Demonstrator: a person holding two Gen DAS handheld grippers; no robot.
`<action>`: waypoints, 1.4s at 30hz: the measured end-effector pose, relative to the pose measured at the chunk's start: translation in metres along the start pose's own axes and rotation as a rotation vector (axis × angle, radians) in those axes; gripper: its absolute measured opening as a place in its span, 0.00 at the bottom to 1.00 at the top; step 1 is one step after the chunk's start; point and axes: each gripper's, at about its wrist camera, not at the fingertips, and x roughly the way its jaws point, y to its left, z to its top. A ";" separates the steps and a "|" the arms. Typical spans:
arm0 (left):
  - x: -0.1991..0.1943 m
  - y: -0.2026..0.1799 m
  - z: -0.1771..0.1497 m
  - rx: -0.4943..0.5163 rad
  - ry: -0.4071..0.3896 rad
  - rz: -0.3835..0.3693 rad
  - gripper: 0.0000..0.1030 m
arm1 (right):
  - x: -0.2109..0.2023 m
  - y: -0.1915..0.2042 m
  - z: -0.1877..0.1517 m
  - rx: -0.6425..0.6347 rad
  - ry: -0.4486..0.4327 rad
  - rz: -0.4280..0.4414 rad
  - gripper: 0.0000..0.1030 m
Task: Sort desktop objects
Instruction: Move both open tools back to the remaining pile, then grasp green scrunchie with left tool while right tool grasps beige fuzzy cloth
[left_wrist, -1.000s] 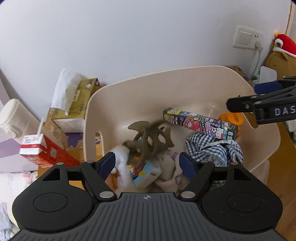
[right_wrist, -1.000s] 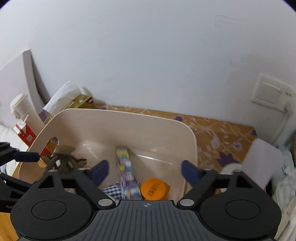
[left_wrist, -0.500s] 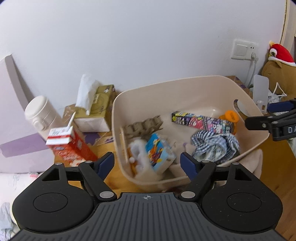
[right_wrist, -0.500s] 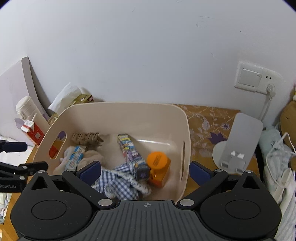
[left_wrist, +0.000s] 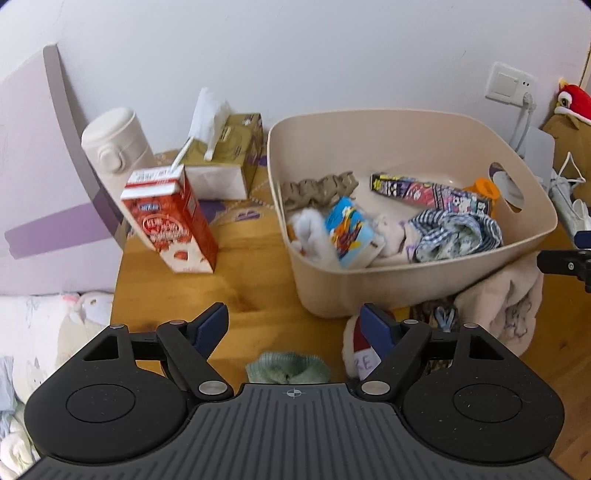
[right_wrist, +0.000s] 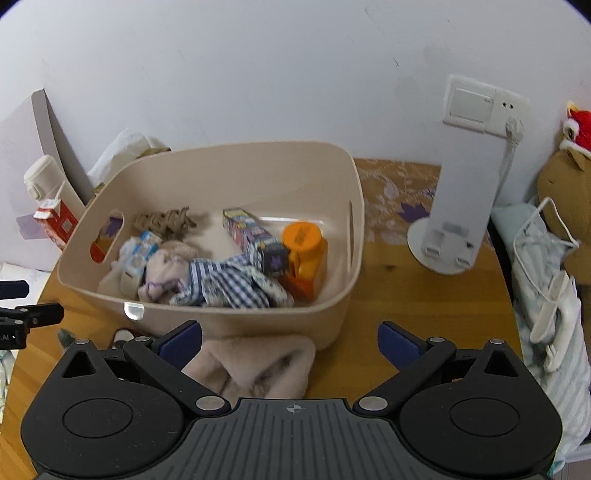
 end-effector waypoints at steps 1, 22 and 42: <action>0.000 0.000 -0.002 -0.002 0.002 0.001 0.77 | 0.000 -0.001 -0.002 0.002 0.006 0.000 1.00; 0.040 0.014 -0.042 -0.080 0.153 0.006 0.77 | 0.042 0.007 -0.035 0.011 0.148 0.029 1.00; 0.086 0.028 -0.050 -0.162 0.249 -0.020 0.61 | 0.079 0.004 -0.035 0.033 0.160 0.043 0.86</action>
